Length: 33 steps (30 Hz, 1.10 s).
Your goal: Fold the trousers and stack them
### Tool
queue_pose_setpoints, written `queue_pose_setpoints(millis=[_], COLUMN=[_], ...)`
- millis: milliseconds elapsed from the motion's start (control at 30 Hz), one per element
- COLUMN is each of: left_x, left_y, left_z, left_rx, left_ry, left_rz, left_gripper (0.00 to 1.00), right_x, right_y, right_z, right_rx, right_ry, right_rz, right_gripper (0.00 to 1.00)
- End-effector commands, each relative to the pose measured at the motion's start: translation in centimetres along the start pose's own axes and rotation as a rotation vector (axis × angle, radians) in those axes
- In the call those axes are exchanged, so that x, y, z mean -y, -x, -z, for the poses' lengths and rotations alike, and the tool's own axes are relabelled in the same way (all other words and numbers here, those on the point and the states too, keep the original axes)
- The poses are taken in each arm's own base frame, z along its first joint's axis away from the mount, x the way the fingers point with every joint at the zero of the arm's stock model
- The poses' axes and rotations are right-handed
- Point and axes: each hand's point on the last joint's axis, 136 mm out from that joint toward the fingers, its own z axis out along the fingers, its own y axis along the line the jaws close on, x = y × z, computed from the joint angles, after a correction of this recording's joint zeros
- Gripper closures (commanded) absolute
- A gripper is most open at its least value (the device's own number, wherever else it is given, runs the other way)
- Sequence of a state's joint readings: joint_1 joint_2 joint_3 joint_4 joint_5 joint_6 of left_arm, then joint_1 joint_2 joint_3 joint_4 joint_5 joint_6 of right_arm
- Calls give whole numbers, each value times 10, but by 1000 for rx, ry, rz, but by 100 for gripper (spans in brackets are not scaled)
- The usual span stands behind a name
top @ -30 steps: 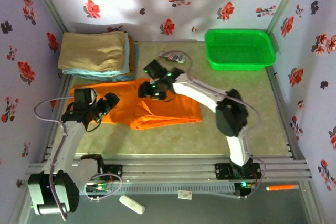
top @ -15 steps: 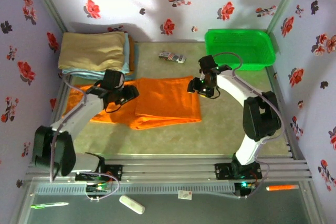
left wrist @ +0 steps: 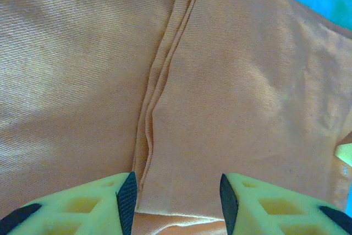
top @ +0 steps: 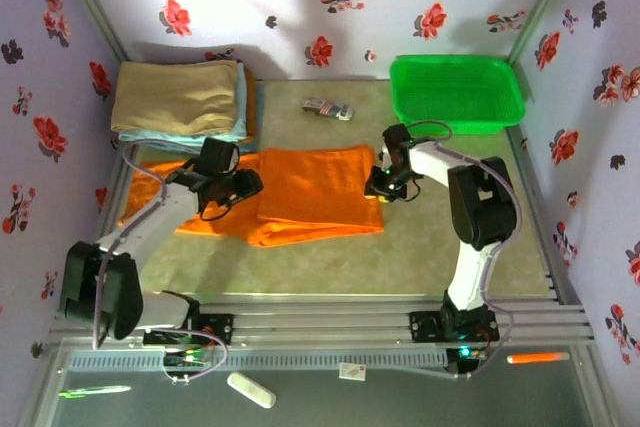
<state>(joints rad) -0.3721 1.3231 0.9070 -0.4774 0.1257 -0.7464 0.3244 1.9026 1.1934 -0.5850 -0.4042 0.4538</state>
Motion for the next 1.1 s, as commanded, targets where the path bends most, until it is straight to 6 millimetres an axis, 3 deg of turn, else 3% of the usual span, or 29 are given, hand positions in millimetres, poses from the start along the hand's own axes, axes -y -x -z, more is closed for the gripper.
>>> queue_pose_setpoints(millis=[0,33,133,267,433,700,767,867,1000,1067], left_x=[-12,-13,-15,-14,-24,-42,-50,-62,-86,-95], left_y=[0,2,9,17,22,26,25,20,11,7], left_z=[13,17,27,36,42,49,46,39,25,15], left_rx=[20,28,63,107,134,178,177,160,126,103], left_ry=[42,42,35,15,35,37,48,75,143,170], left_rz=[-26,-25,-13,10,12,88,109,126,141,147], left_gripper=[52,51,51,50,47,40,39,38,40,48], right_x=[-16,-17,-14,22,59,146,146,130,82,53], right_y=[-13,-13,-10,-8,-11,-6,6,21,31,30], right_z=[0,2,10,38,102,201,220,244,255,253], right_rx=[-17,1,79,175,332,464,495,522,543,533], right_ry=[105,121,145,46,-80,-358,-356,-336,-292,-284], right_rz=[-35,-68,-156,-228,-278,-413,-421,-388,-265,-195], right_gripper=[93,100,100,100,100,100,100,100,100,100])
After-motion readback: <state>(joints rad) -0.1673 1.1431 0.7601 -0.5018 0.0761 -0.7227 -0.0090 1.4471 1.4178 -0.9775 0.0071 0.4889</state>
